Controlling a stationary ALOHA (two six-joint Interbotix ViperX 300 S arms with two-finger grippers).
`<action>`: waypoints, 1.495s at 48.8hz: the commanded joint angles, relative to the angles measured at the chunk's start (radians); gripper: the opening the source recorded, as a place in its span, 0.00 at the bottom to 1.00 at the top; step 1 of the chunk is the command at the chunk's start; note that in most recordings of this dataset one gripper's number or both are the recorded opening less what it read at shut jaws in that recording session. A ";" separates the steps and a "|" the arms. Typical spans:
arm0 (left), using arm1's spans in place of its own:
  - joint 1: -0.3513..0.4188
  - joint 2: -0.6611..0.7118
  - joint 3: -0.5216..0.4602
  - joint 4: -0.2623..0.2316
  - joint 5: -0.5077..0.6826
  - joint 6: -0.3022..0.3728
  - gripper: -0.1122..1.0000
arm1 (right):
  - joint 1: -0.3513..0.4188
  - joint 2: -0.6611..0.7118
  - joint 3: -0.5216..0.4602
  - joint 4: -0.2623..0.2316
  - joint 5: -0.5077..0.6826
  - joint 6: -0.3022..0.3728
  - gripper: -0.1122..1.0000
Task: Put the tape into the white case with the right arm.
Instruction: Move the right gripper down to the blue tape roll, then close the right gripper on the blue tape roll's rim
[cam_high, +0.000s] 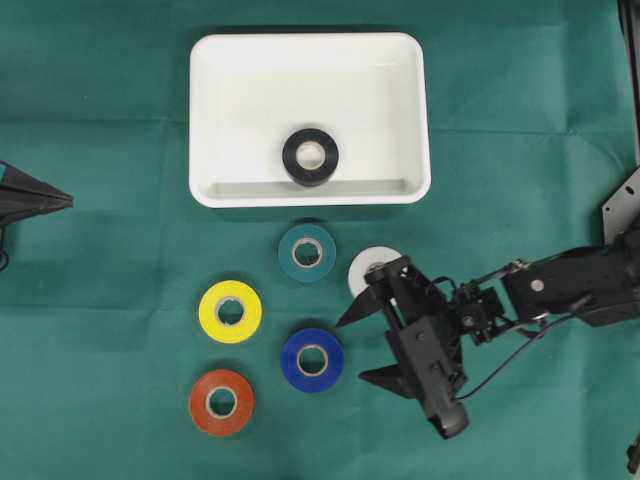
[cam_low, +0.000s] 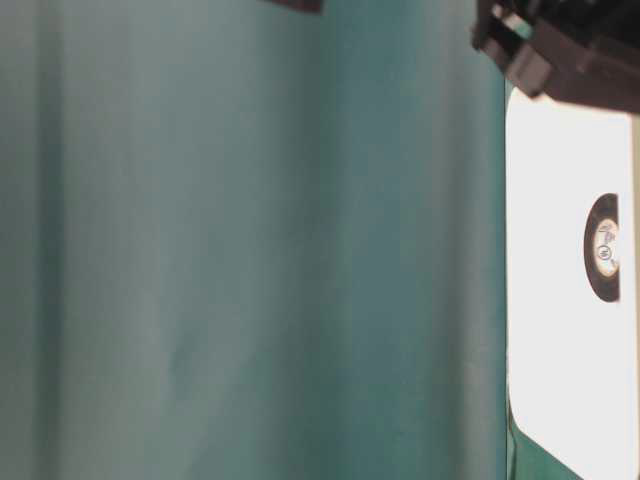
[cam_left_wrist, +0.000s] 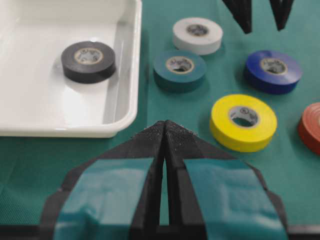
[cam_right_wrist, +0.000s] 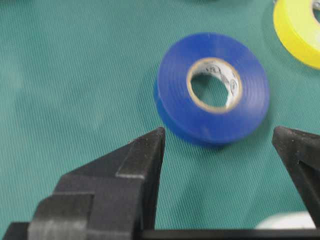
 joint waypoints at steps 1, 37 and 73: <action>0.000 0.008 -0.011 0.000 -0.008 0.000 0.11 | 0.012 0.012 -0.049 -0.002 -0.006 -0.002 0.66; 0.000 0.008 -0.008 0.000 -0.008 -0.002 0.11 | 0.032 0.106 -0.153 0.000 0.009 0.000 0.66; 0.002 0.008 -0.006 0.000 -0.006 -0.002 0.11 | 0.035 0.172 -0.153 0.000 0.009 0.006 0.66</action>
